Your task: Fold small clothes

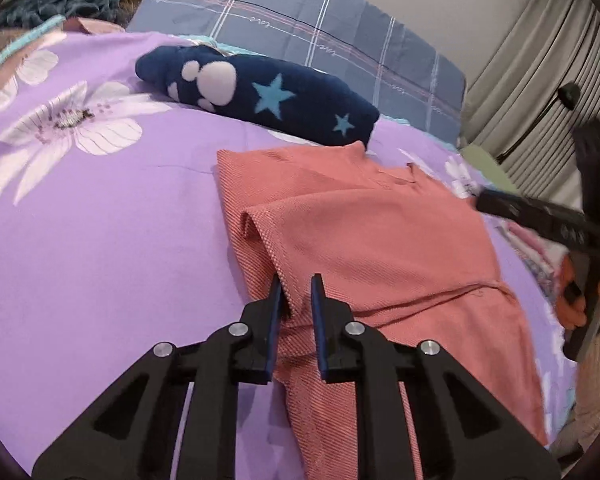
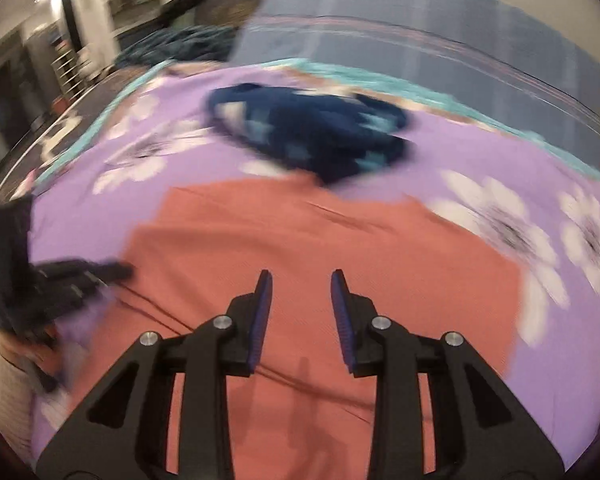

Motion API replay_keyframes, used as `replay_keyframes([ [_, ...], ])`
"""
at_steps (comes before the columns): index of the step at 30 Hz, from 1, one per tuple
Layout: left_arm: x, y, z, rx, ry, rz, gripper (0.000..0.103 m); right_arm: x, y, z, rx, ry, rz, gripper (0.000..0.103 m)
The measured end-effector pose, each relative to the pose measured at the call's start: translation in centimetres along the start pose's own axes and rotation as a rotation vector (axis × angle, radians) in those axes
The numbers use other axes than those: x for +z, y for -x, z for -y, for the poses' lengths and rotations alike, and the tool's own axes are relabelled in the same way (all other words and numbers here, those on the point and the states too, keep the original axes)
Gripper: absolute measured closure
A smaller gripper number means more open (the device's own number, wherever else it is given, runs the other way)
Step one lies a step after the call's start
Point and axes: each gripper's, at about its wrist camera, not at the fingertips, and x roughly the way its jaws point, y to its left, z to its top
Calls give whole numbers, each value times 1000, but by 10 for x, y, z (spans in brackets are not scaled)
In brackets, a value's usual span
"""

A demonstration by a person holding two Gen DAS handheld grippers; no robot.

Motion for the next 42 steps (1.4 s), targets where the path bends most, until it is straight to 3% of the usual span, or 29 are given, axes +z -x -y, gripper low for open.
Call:
replay_keyframes([
  [5, -4, -1, -2, -130, 47, -22, 88, 43, -46, -87, 67, 170, -125, 64],
  [9, -6, 0, 2, -139, 36, -34, 88, 49, -75, -134, 8, 314, -201, 57],
  [12, -6, 0, -2, -140, 61, -39, 85, 39, -90, -152, -34, 427, -257, 57],
  [16, -6, -1, -9, -131, 84, -37, 85, 33, -105, -155, -129, 482, -274, 58],
  [17, -7, -2, -9, -129, 86, -38, 85, 34, -109, -153, -152, 474, -277, 67],
  [18, -7, -3, -9, -125, 84, -37, 85, 36, -111, -149, -154, 442, -278, 95],
  [19, -7, -3, -8, -122, 77, -37, 85, 40, -109, -145, -139, 398, -270, 98],
  [22, -6, 1, -5, -95, 51, -27, 95, 54, -92, -131, -18, 255, -177, 100],
  [24, -5, 2, -6, -75, 52, -31, 95, 58, -85, -117, 29, 153, -109, 95],
  [25, -6, 0, -7, -65, 55, -49, 96, 59, -85, -111, 33, 123, -105, 90],
  [26, -7, -1, -8, -53, 56, -59, 96, 57, -86, -102, 47, 91, -125, 74],
  [27, -7, -2, -9, -39, 53, -64, 96, 55, -85, -95, 56, 71, -128, 65],
  [30, -8, 2, -5, -12, 34, -65, 95, 38, -67, -64, 34, 25, -91, 67],
  [31, -8, 6, -3, 1, 26, -58, 89, 31, -60, -55, 31, 17, -83, 70],
  [32, -7, 8, -2, 19, 22, -49, 78, 18, -49, -37, 27, -5, -69, 73],
  [34, -5, 17, -1, 70, 10, -14, 74, -6, -37, -5, -11, -48, -52, 77],
  [38, 0, 32, 5, 43, -14, 60, 74, -74, -11, 93, -292, -223, -23, 92],
  [39, -1, 34, 9, 40, -28, 74, 76, -88, -8, 113, -326, -272, -24, 94],
  [40, -2, 34, 17, 47, -61, 88, 83, -107, -6, 139, -323, -337, -23, 97],
  [41, -5, 28, 26, 72, -100, 83, 91, -122, -3, 159, -229, -387, 12, 103],
  [42, -7, 16, 34, 113, -131, 49, 94, -129, -1, 166, -182, -407, 39, 103],
])
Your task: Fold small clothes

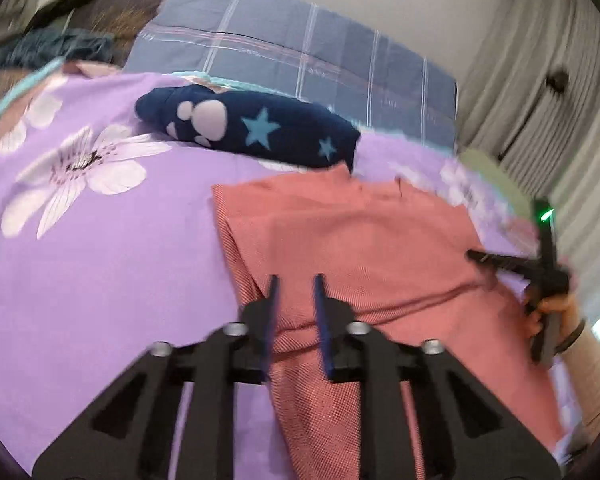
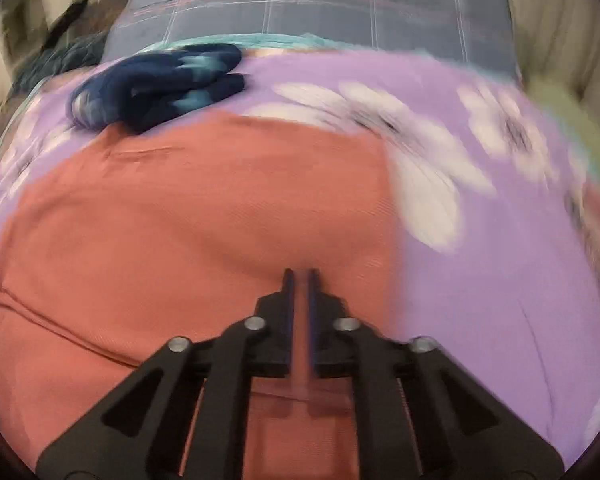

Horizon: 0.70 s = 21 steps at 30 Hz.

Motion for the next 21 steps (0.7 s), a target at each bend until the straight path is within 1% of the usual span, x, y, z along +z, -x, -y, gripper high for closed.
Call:
replay_keyframes([
  [1, -4, -12, 8, 28, -26, -43, 96, -2, 2, 5, 21, -17, 15, 103],
  [2, -11, -28, 15, 70, -57, -98, 97, -3, 5, 2, 4, -5, 24, 103],
  [3, -13, -36, 18, 94, -78, -113, 98, -3, 7, -5, -27, 30, 33, 103],
  [4, -14, -37, 24, 123, -114, -103, 100, -3, 9, -11, -51, 63, 40, 103],
  [5, -11, -34, 28, 130, -131, -99, 100, -4, 11, -16, -72, 98, 47, 103],
  [6, -7, -28, 31, 111, -141, -85, 100, -5, 15, -19, -80, 114, 58, 103],
  [7, -5, -23, 33, 90, -144, -69, 99, -6, 22, -19, -58, 101, 72, 103],
  [8, -3, -18, 35, 78, -146, -58, 96, -8, 26, -13, 7, 80, 85, 98],
  [9, 0, -15, 39, 77, -155, -52, 95, -10, 32, -10, 45, 72, 89, 96],
  [10, 1, -14, 42, 84, -161, -52, 86, -15, 39, -9, 63, 82, 92, 96],
  [11, 3, -16, 44, 100, -169, -53, 78, -22, 43, -10, 44, 122, 94, 91],
  [12, 3, -19, 46, 117, -178, -54, 67, -29, 47, -12, 12, 162, 94, 83],
  [14, -3, -33, 50, 156, -204, -81, 57, -41, 41, -12, -32, 233, 67, 73],
  [15, -9, -42, 51, 181, -214, -107, 53, -48, 36, -12, -60, 277, 49, 78],
  [16, -13, -47, 52, 194, -222, -111, 51, -51, 36, -12, -88, 301, 59, 82],
  [17, -15, -48, 54, 201, -238, -93, 50, -51, 36, -8, -107, 296, 71, 93],
  [18, -15, -46, 55, 203, -242, -89, 49, -47, 38, 2, -146, 252, 86, 103],
  [19, -15, -44, 54, 207, -241, -86, 48, -44, 38, 16, -231, 195, 101, 103],
  [20, -15, -43, 54, 208, -241, -82, 48, -41, 36, 40, -301, 102, 98, 103],
  [21, -15, -42, 53, 207, -240, -81, 48, -40, 37, 61, -224, 9, 83, 103],
])
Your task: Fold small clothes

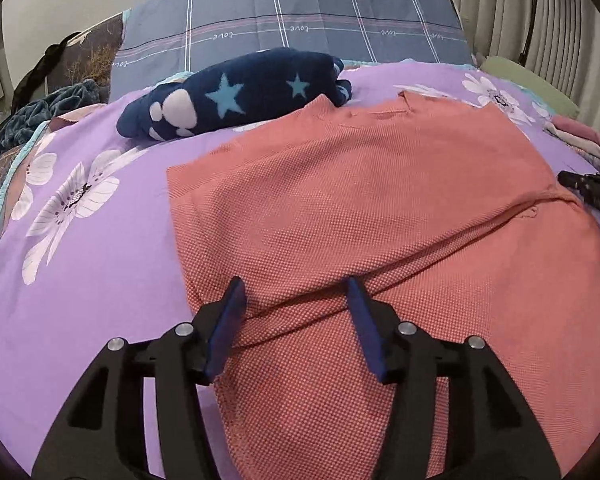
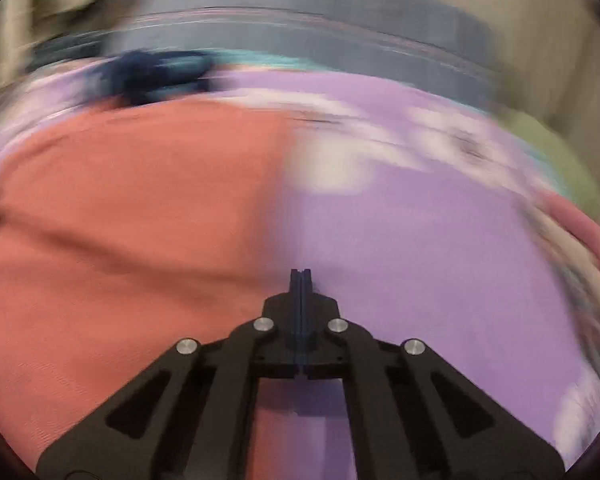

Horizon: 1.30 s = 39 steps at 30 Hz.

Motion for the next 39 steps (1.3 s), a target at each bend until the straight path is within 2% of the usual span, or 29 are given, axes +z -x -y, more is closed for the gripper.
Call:
replay_keyframes([
  [2, 1, 3, -1, -3, 3, 4, 48, 0, 6, 21, 113, -95, -6, 103],
  [3, 3, 6, -2, -11, 8, 10, 48, 0, 14, 23, 137, -94, 9, 103],
  [7, 9, 16, 2, -41, 29, 37, 48, -3, 44, -17, 234, 60, 57, 99],
  [8, 12, 16, 2, -47, 30, 45, 48, -4, 50, -38, 224, 141, 72, 99],
  [10, 15, 13, 4, -28, 26, 53, 48, -6, 50, -66, 164, 265, 89, 92],
  [11, 14, 9, 4, -8, 22, 43, 48, -9, 45, -77, 108, 318, 78, 80],
  [12, 11, 5, 5, 20, 14, 26, 48, -13, 30, -84, 41, 366, 31, 69],
  [13, 7, -1, 4, 48, 10, -1, 48, -18, 20, -84, 10, 387, 11, 68],
  [14, 4, -1, 1, 36, 16, 3, 48, -22, 18, -83, 7, 392, 23, 67],
  [16, 2, 9, -4, 29, 31, 24, 47, -21, 19, -70, -8, 344, 43, 67],
  [17, 1, 14, -6, 49, 28, 28, 46, -18, 22, -61, -12, 283, 48, 68],
  [20, -6, 22, -12, 122, -10, 21, 42, -14, 21, -41, 57, 170, 18, 74],
  [22, -15, 24, -22, 169, -17, -3, 39, -15, 19, -39, 74, 146, 10, 74],
  [24, -23, 24, -34, 181, 1, -29, 39, -16, 22, -42, 72, 155, 17, 73],
  [27, -28, 27, -46, 140, 48, -31, 38, -20, 31, -56, 25, 239, 60, 71],
  [29, -26, 25, -44, 145, 35, -32, 38, -25, 33, -68, 8, 314, 78, 71],
  [30, -26, 24, -43, 149, 27, -34, 39, -26, 30, -70, -13, 330, 73, 75],
  [31, -26, 23, -41, 149, 23, -31, 45, -26, 27, -69, -40, 326, 69, 85],
  [32, -27, 23, -40, 137, 19, -28, 55, -24, 24, -62, -27, 296, 59, 92],
  [33, -27, 23, -41, 124, 19, -29, 58, -21, 22, -48, 16, 220, 39, 91],
  [34, -27, 23, -42, 140, 24, -32, 63, -20, 20, -36, 57, 156, 19, 89],
  [35, -27, 23, -43, 149, 30, -35, 63, -18, 20, -24, 99, 83, -2, 82],
  [36, -27, 23, -45, 145, 43, -35, 63, -18, 20, -20, 118, 61, -12, 76],
  [37, -27, 24, -45, 144, 45, -33, 64, -18, 22, -18, 137, 61, -21, 75],
  [39, -28, 28, -43, 143, 36, -30, 72, -20, 31, -17, 164, 99, -28, 70],
])
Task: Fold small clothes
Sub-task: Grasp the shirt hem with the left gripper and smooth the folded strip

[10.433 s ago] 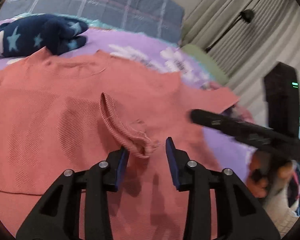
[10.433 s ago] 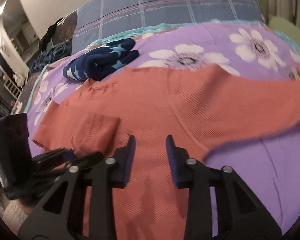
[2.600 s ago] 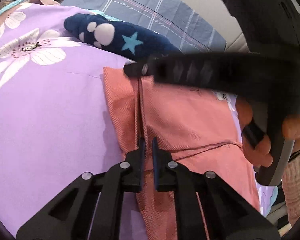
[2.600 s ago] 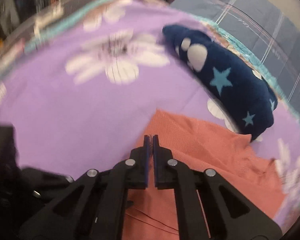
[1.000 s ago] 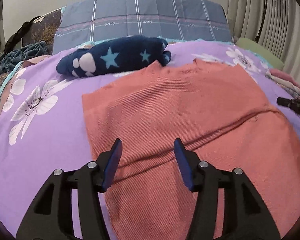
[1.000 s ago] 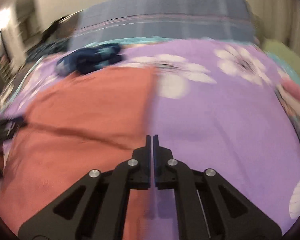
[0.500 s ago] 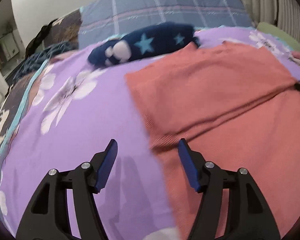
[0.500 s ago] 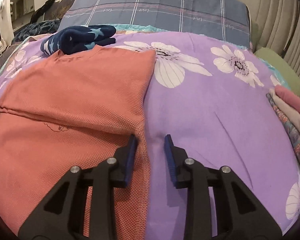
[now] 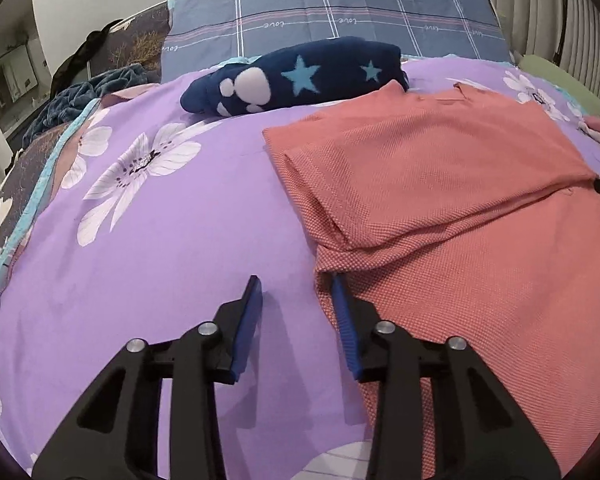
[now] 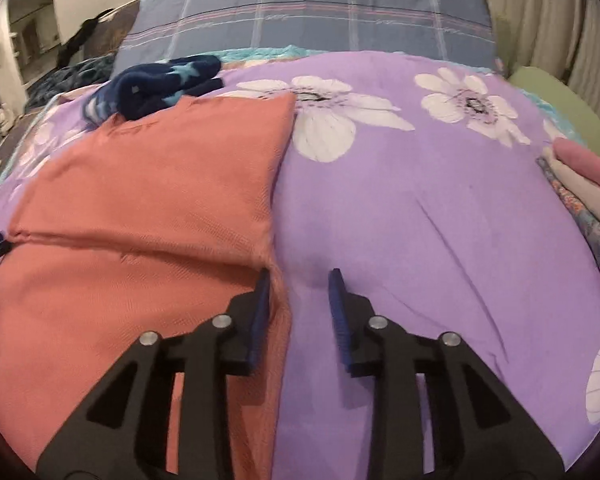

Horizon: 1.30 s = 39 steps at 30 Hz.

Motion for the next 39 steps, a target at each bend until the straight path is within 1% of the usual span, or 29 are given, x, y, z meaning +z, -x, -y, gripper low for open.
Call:
replay_keyframes([
  [1, 1, 6, 1, -23, 1, 5, 81, 2, 4, 2, 18, -5, 1, 69],
  [2, 2, 9, 1, -40, 5, 7, 83, 4, 8, 5, 48, -22, 9, 68],
  [4, 10, 25, -3, -106, 35, 51, 83, 15, 16, 17, 148, -97, 44, 67],
  [7, 37, 32, -7, -156, 74, 120, 82, 53, 3, 24, 229, -161, 53, 57],
  [9, 61, 14, -8, -147, 84, 110, 63, 76, -18, 23, 231, -190, 36, 54],
  [10, 69, 2, -11, -129, 98, 99, 45, 87, -30, 23, 232, -206, 23, 54],
  [12, 82, -24, -19, -82, 134, 65, 43, 104, -52, 24, 238, -237, 4, 52],
  [13, 87, -42, -26, -96, 162, 32, 43, 110, -63, 24, 242, -247, -9, 50],
  [14, 91, -57, -33, -142, 192, -1, 43, 114, -74, 25, 252, -254, -21, 46],
  [16, 94, -82, -45, -194, 263, -49, 43, 120, -91, 26, 256, -269, -32, 45],
  [17, 95, -91, -49, -213, 292, -53, 44, 122, -96, 25, 264, -273, -21, 43],
  [18, 97, -95, -52, -227, 309, -35, 51, 125, -97, 25, 268, -272, -10, 48],
  [19, 101, -97, -54, -261, 314, -16, 89, 126, -97, 22, 275, -265, -2, 60],
  [20, 104, -98, -54, -302, 322, -21, 100, 129, -98, 20, 286, -256, 0, 99],
  [21, 106, -96, -54, -302, 336, -13, 100, 130, -94, 17, 274, -246, 18, 99],
  [23, 110, -81, -51, -259, 300, 63, 100, 131, -83, 16, 248, -219, 69, 99],
  [25, 112, -75, -48, -222, 254, 105, 100, 130, -88, 19, 226, -214, 56, 99],
  [27, 112, -87, -44, -184, 221, 58, 100, 128, -104, 19, 188, -202, -6, 97],
  [28, 111, -92, -43, -177, 211, 41, 100, 126, -103, 19, 182, -202, 0, 97],
  [29, 108, -94, -43, -175, 201, 33, 99, 125, -97, 19, 164, -208, 18, 92],
  [30, 107, -91, -43, -173, 198, 40, 97, 124, -90, 18, 134, -216, 33, 75],
  [31, 105, -80, -46, -163, 206, 68, 95, 122, -80, 17, 97, -216, 61, 66],
  [32, 104, -73, -49, -149, 210, 83, 91, 118, -68, 15, 69, -196, 91, 64],
  [33, 101, -63, -50, -140, 206, 100, 90, 113, -54, 9, 43, -148, 115, 68],
  [34, 97, -48, -49, -160, 191, 124, 90, 107, -43, 3, 41, -113, 124, 72],
  [35, 92, -33, -46, -197, 172, 144, 90, 100, -34, -2, 62, -85, 125, 81],
  [36, 88, -26, -43, -219, 158, 153, 90, 89, -24, -8, 105, -58, 118, 84],
  [38, 75, -11, -26, -265, 88, 149, 90, 68, -15, -17, 154, -17, 94, 85],
  [39, 68, -11, -17, -257, 51, 128, 88, 52, -18, -23, 138, 11, 50, 85],
])
